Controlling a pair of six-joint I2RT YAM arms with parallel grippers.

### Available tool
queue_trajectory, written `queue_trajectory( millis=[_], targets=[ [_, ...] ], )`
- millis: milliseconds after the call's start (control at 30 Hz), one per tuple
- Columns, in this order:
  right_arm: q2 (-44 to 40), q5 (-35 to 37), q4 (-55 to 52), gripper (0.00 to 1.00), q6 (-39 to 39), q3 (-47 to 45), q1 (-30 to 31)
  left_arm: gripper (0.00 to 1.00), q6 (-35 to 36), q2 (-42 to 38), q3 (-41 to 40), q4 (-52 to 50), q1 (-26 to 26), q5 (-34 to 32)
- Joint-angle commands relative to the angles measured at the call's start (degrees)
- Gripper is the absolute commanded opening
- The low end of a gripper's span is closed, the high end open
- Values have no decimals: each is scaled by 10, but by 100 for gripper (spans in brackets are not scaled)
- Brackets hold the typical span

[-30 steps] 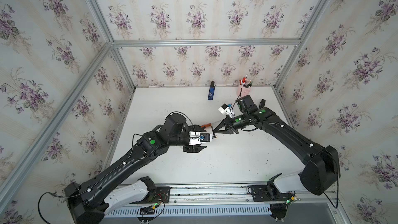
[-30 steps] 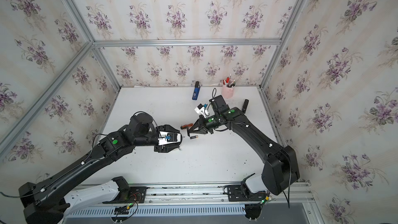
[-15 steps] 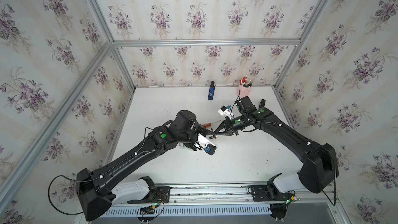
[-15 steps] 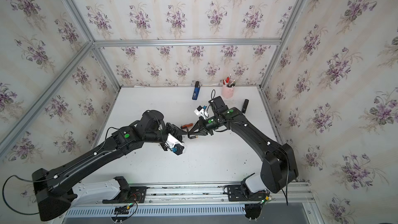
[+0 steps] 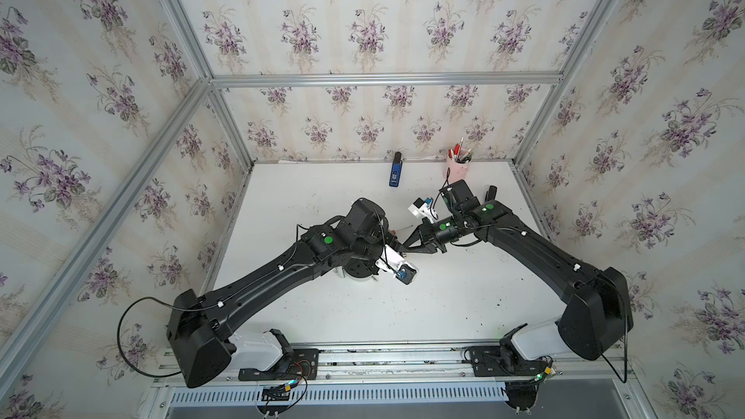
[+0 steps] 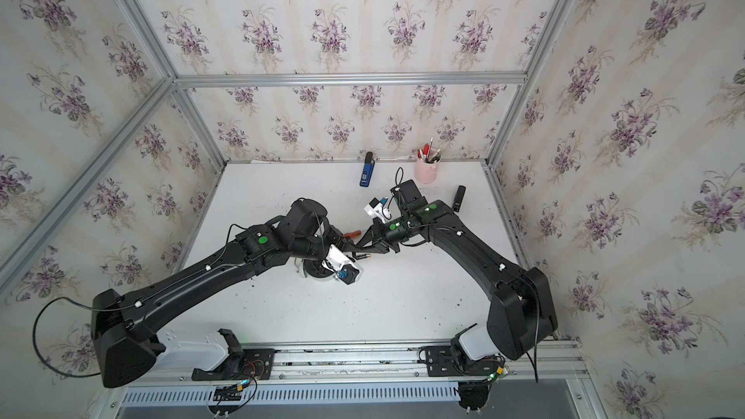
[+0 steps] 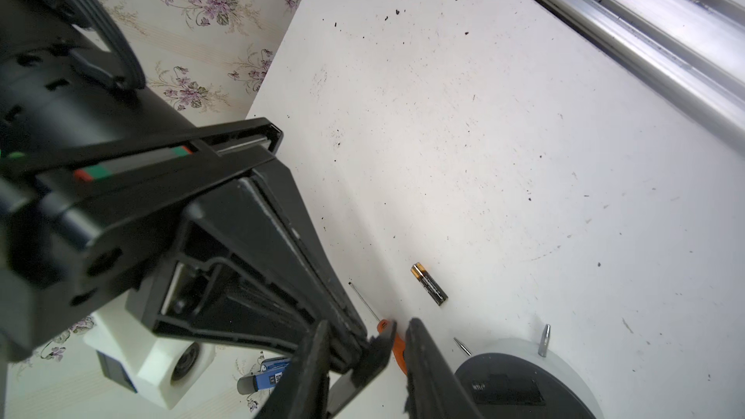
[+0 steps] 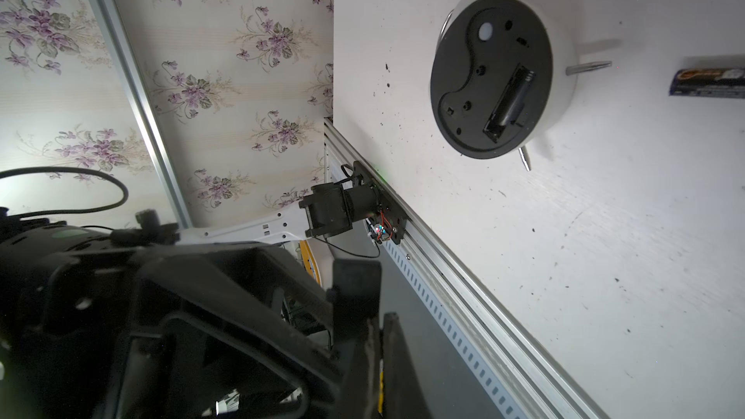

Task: Remove the battery from the alarm
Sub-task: Pick up the cover from the center of the board.

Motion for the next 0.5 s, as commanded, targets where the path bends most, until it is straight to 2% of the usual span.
queue_trajectory(
  millis=[0,333,467],
  targets=[
    [0,-26,0,0,-7,3,3,31,11,9,10,-11,1,-15],
    [0,-29,-6,0,-13,1,3,9,19,15,11,-26,-1,-23],
    [1,-31,-2,0,-10,2,3,3,21,14,14,-26,0,-22]
  ],
)
